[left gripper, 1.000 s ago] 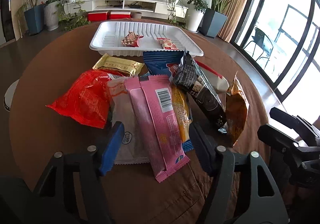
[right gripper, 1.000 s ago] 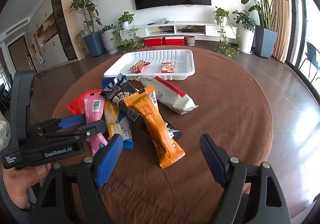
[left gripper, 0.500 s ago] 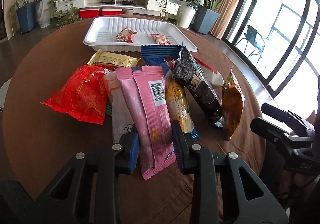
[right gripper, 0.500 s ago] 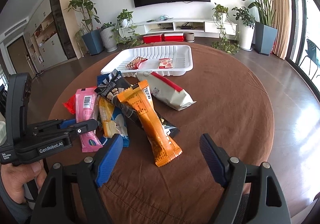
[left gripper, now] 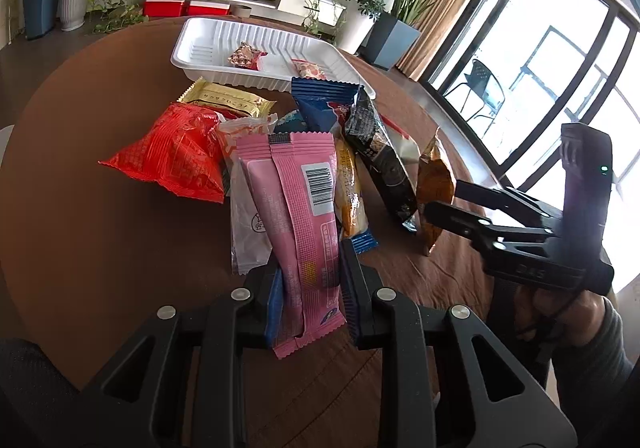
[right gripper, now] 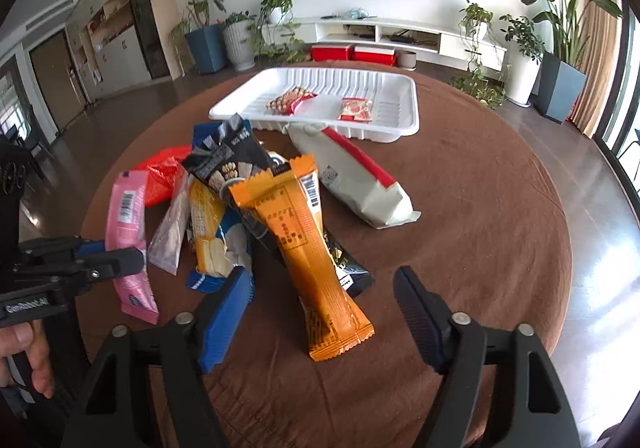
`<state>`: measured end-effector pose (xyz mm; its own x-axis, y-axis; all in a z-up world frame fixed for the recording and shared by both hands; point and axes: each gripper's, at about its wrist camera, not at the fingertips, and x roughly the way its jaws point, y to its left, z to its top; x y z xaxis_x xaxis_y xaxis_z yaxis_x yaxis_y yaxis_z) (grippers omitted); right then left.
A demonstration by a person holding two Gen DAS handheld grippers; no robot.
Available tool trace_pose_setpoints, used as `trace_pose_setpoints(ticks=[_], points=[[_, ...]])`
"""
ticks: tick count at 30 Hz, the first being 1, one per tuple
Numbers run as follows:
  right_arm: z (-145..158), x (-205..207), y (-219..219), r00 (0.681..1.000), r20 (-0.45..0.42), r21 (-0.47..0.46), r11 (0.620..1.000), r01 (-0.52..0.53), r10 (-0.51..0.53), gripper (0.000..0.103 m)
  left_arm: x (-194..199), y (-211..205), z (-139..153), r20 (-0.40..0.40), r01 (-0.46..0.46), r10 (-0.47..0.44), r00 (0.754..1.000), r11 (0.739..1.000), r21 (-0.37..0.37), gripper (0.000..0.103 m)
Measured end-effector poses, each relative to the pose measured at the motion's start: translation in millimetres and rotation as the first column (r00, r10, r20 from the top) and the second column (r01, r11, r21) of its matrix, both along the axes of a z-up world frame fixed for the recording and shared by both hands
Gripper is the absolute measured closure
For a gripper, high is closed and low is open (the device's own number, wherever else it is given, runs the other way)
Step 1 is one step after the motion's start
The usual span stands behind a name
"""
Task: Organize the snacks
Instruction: 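Grasp the pink bar with the left tool while the right tool grasps the orange bar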
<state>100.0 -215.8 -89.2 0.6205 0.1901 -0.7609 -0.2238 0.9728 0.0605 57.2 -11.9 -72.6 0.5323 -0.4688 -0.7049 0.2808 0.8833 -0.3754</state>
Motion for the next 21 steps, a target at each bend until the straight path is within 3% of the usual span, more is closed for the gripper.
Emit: trace_pose_setpoints(ticks=[4, 10, 12, 14, 21], points=[[-5, 1, 1, 0.999, -0.030, -0.016, 1.000, -0.023, 0.023, 0.042, -1, -2, -2, -0.007, 0.016, -0.016, 1.000, 1.000, -0.013, 0.080], [-11, 4, -1, 0.998, -0.058, 0.007, 1.000, -0.029, 0.030, 0.049, -2, -5, -5, -0.016, 0.032, -0.032, 0.999, 0.999, -0.020, 0.080], [-11, 5, 0, 0.998, -0.054, 0.008, 0.999, -0.037, 0.038, 0.054, -2, -5, -5, -0.016, 0.030, -0.030, 0.999, 0.999, -0.021, 0.080], [-11, 6, 1, 0.997, -0.056, 0.003, 0.999, -0.048, 0.048, 0.069, -3, -6, -5, -0.015, 0.031, -0.031, 0.999, 0.999, -0.020, 0.080], [-12, 5, -3, 0.997, -0.072, 0.033, 0.999, -0.039, 0.041, 0.079, -2, -7, -7, -0.024, 0.042, -0.043, 0.999, 0.999, -0.025, 0.080]])
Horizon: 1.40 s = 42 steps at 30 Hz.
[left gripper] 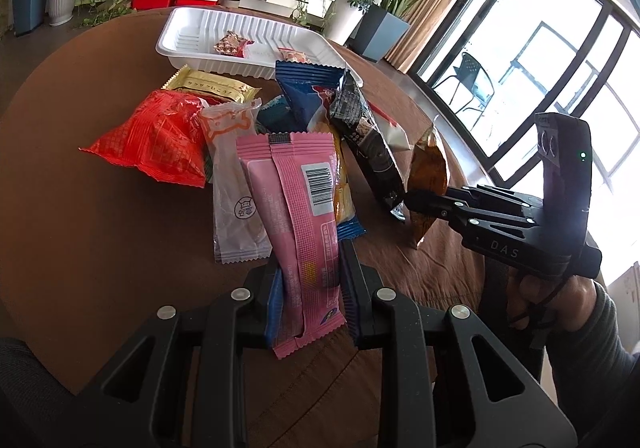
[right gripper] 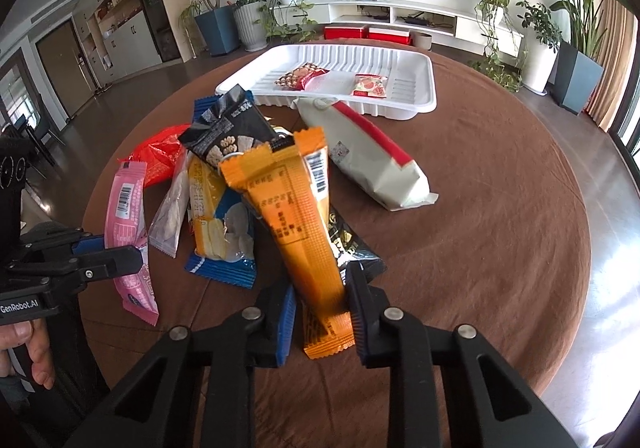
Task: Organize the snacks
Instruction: 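Grasp the pink bar with the left tool while the right tool grasps the orange bar, then lift the pink bar with the left tool toward the tray while the right tool carries the orange bar there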
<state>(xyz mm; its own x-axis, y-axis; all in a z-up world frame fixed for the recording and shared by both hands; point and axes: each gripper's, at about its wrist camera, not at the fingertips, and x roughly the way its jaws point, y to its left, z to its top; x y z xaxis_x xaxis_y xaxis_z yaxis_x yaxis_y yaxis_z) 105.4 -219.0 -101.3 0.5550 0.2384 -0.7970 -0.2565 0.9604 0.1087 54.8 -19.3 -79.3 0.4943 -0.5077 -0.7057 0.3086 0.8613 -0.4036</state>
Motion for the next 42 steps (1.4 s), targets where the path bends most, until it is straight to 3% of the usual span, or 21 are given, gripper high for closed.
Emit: trace_pose_setpoints(ticks=[7, 14, 24, 34, 42], points=[[7, -6, -6, 1.000, -0.013, 0.094, 0.995, 0.015, -0.014, 0.087, 0, 1, 2, 0.003, 0.006, -0.006, 1.000, 1.000, -0.011, 0.080], [18, -12, -11, 1.000, -0.023, 0.191, 0.981, 0.019, -0.015, 0.087, 0, 1, 5, -0.001, 0.015, -0.015, 1.000, 0.999, -0.035, 0.080], [22, -15, -33, 0.997, -0.077, 0.360, 0.932, 0.052, -0.026, 0.087, 5, 25, 21, -0.001, -0.003, 0.003, 1.000, 0.994, -0.107, 0.080], [27, -8, -104, 0.976, -0.103, 0.422, 0.880, 0.218, -0.192, 0.087, 33, 98, 50, 0.014, -0.121, 0.124, 0.992, 0.980, -0.157, 0.080], [59, 33, -175, 0.933, -0.059, 0.384, 0.855, 0.350, -0.355, 0.087, 92, 135, 86, 0.056, -0.146, 0.154, 0.986, 0.982, -0.120, 0.080]])
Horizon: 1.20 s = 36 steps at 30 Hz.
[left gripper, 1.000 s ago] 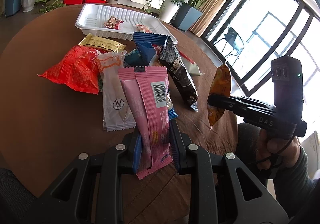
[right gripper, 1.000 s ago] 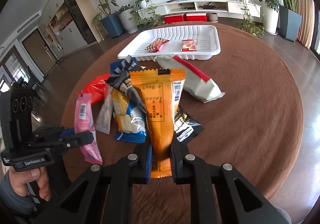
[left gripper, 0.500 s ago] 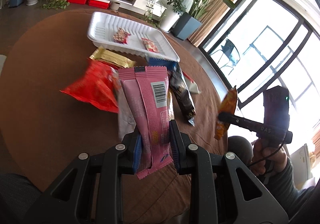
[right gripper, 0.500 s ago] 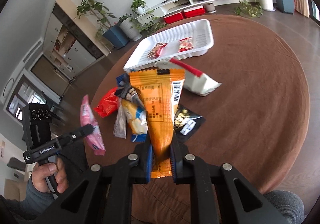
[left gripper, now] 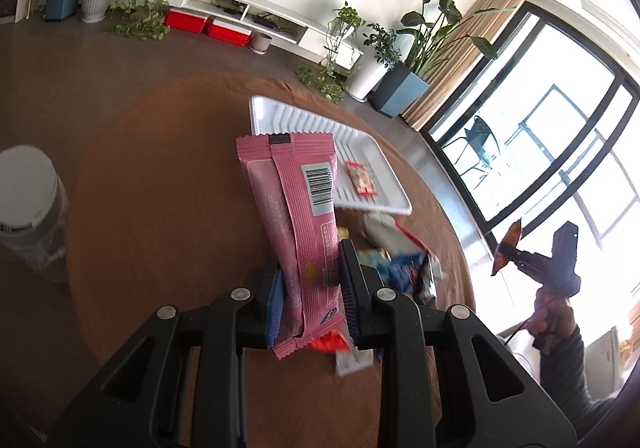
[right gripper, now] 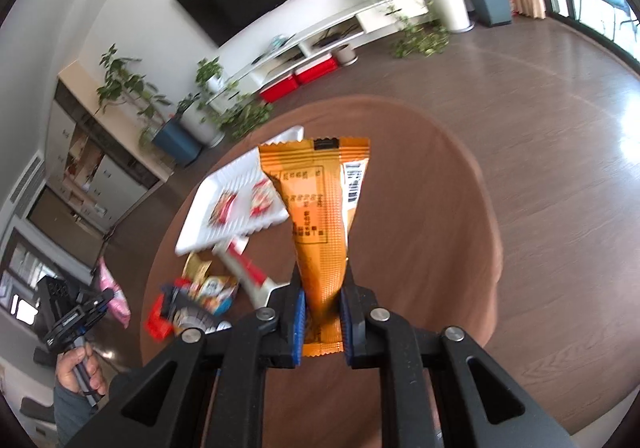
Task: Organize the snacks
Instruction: 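Lift the pink bar with the left tool toward the tray while the right tool carries the orange bar there, then lower both bars into the tray and open both tools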
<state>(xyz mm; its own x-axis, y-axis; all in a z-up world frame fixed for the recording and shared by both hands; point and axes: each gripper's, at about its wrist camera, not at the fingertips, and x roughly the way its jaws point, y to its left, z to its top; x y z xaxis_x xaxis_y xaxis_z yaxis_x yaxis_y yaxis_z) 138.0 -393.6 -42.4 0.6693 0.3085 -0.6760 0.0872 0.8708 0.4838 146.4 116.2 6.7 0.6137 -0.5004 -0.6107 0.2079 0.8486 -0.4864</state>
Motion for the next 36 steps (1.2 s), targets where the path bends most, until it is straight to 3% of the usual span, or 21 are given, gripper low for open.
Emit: trace_pose_setpoints(ticks=[6, 13, 17, 23, 36], points=[[27, 56, -24, 0.998, 0.025, -0.021, 0.998, 0.065, -0.064, 0.087, 63, 5, 44, 0.043, 0.025, -0.029, 0.999, 0.995, 0.092, 0.080], [47, 138, 25, 0.996, 0.051, -0.070, 0.995, -0.069, 0.072, 0.087, 144, -15, 60, 0.008, 0.087, -0.090, 0.996, 0.980, 0.179, 0.080], [44, 184, 75, 0.983, 0.007, -0.093, 0.979, -0.183, 0.184, 0.087, 192, -44, 43, -0.063, 0.151, -0.141, 0.988, 0.967, 0.205, 0.080], [14, 237, 135, 0.944, -0.112, -0.068, 0.946, -0.318, 0.310, 0.087, 234, -71, 19, -0.128, 0.204, -0.178, 0.976, 0.953, 0.225, 0.080], [-52, 281, 182, 0.882, -0.282, -0.026, 0.916, -0.400, 0.377, 0.087, 274, -110, -47, -0.231, 0.243, -0.187, 0.955, 0.940, 0.241, 0.080]])
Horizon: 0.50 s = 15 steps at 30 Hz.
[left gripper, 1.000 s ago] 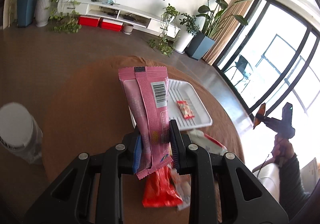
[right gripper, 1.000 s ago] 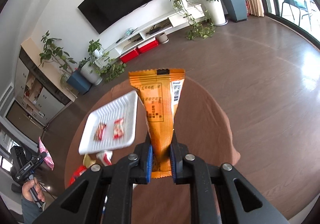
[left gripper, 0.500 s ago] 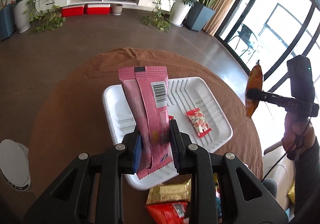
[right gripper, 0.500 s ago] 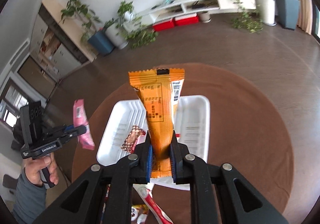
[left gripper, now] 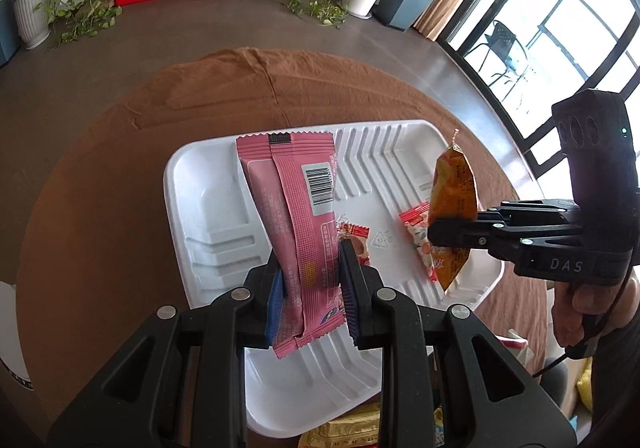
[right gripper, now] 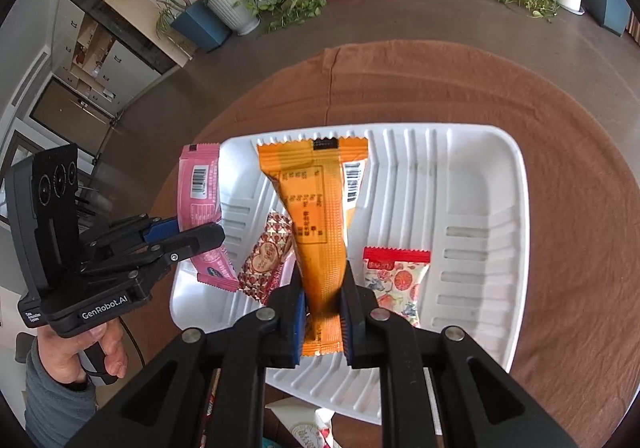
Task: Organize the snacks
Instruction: 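Lower both bars into the tray and open both tools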
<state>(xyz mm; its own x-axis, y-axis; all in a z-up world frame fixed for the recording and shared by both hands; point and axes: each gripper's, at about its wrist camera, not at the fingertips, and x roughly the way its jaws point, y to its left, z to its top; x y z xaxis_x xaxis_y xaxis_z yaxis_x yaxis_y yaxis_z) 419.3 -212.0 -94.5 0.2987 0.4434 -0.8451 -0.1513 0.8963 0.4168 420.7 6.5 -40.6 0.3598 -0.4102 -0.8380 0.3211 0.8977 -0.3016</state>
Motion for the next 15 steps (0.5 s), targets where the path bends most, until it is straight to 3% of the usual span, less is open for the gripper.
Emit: trace_pose_setpoints(ticks=[15], points=[[-28, 5, 12, 0.999, -0.030, -0.022, 1.000, 0.023, -0.023, 0.084, 5, -13, -31, -0.025, 0.018, -0.017, 1.000, 0.999, 0.037, 0.079]])
